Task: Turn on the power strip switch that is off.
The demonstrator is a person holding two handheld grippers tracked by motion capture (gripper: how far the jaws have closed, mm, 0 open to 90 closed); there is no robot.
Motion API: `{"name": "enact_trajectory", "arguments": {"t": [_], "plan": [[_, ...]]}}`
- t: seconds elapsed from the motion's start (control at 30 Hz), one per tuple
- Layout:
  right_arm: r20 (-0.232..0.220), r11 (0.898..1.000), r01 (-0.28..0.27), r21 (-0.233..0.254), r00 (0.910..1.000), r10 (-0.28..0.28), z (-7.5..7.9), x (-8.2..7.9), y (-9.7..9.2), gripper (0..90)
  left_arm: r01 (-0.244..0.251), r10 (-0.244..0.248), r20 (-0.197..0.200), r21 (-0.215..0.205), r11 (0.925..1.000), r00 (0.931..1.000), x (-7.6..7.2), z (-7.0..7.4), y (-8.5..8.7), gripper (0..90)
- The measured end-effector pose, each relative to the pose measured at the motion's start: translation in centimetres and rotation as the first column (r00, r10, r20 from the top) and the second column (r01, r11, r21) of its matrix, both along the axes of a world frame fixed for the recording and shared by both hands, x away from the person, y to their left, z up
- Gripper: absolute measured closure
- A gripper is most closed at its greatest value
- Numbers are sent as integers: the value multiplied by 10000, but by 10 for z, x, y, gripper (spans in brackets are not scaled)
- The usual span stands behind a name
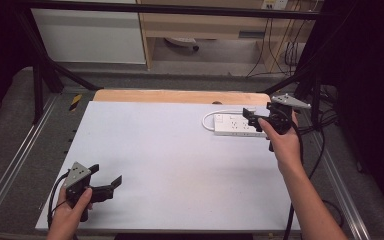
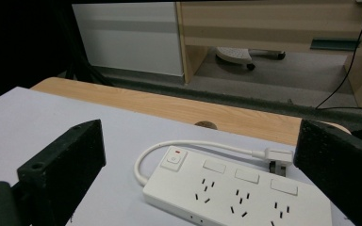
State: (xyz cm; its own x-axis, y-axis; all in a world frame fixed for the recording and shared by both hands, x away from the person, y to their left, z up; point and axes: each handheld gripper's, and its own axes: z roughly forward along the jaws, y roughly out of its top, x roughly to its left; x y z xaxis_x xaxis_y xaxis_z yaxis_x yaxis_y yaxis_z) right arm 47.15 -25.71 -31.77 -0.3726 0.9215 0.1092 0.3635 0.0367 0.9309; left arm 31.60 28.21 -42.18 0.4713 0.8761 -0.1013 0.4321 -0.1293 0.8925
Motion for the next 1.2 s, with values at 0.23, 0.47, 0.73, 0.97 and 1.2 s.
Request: {"name": "enact_trajectory", "arguments": {"t": [0.23,0.47,0.73,0.97,1.2], "plan": [[-26,9994,256,225,9997,-255,4,11,-2,39,45,-45,-6,61,10000,10000,0,0,-1,55],[-198,9990,446,-18,9988,-446,-1,27,3,49,75,-75,-24,116,9999,10000,0,-1,-1,56],[-382,9978,608,-260,9974,-618,-8,41,7,57,42,-42,-23,111,9999,10000,1,-1,0,55],[-503,9956,806,-476,9953,-830,-21,58,12,73,46,-46,-60,146,9999,10000,1,-1,-1,55],[-581,9918,1256,-245,9902,-1269,-34,74,9,96,20,-19,-93,129,9999,10000,1,-2,-1,55]]}}
